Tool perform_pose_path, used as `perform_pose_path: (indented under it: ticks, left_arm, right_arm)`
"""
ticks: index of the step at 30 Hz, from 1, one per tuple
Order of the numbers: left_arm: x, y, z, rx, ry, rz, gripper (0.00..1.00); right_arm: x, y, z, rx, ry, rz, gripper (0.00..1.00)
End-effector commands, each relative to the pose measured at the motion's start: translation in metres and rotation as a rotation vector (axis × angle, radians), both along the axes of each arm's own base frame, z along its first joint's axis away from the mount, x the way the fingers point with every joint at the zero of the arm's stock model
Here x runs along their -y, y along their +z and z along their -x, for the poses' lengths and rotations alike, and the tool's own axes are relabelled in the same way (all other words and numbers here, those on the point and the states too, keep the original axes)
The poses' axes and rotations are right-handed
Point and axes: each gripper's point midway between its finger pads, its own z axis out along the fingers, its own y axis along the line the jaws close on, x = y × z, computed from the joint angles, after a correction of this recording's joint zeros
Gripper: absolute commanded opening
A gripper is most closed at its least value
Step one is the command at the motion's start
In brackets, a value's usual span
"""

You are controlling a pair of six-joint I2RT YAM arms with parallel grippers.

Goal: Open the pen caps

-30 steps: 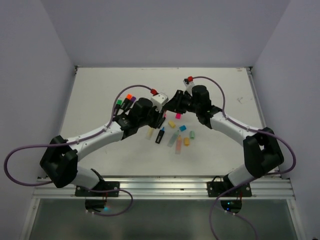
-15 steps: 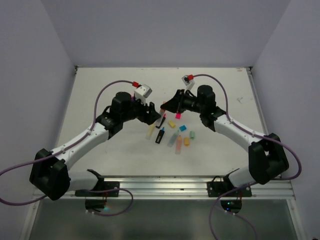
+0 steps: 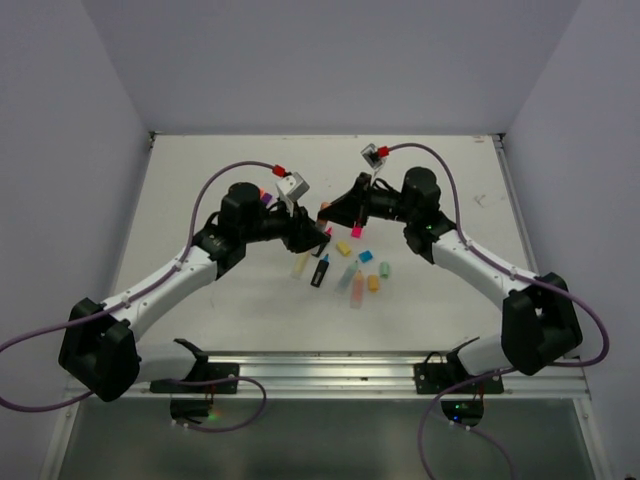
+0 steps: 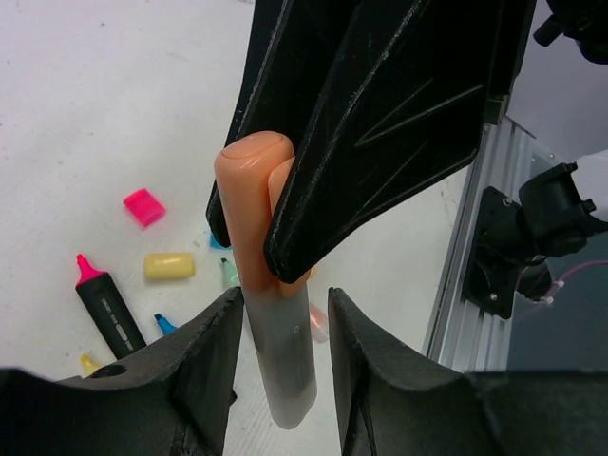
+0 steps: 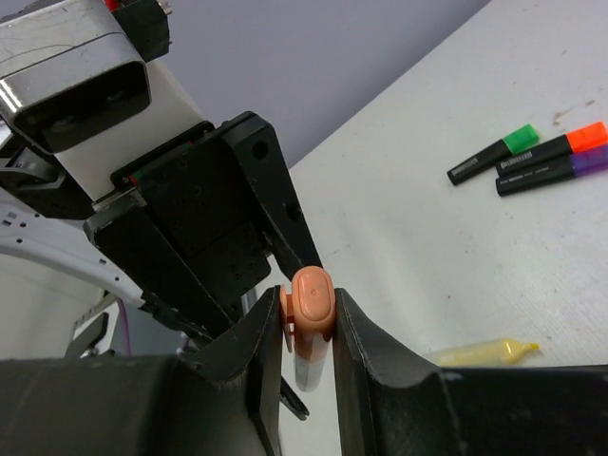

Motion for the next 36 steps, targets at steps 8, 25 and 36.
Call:
perform_pose_path:
  ticks: [8,25,36]
  left_arm:
    - [0.004,0.021,0.016,0.001,-0.094,0.101,0.34]
    - [0.010,0.043,0.024,0.015,-0.167,0.209,0.35]
    - [0.011,0.040,0.023,0.004,-0.170,0.211,0.04]
  right_arm:
    - [0.013,0.057,0.013,0.205,0.043,-0.080,0.00]
    - [0.015,0.058,0.019,0.192,0.079,-0.145,0.00]
    - [0.015,0.051,0.020,0.185,0.085,-0.137,0.00]
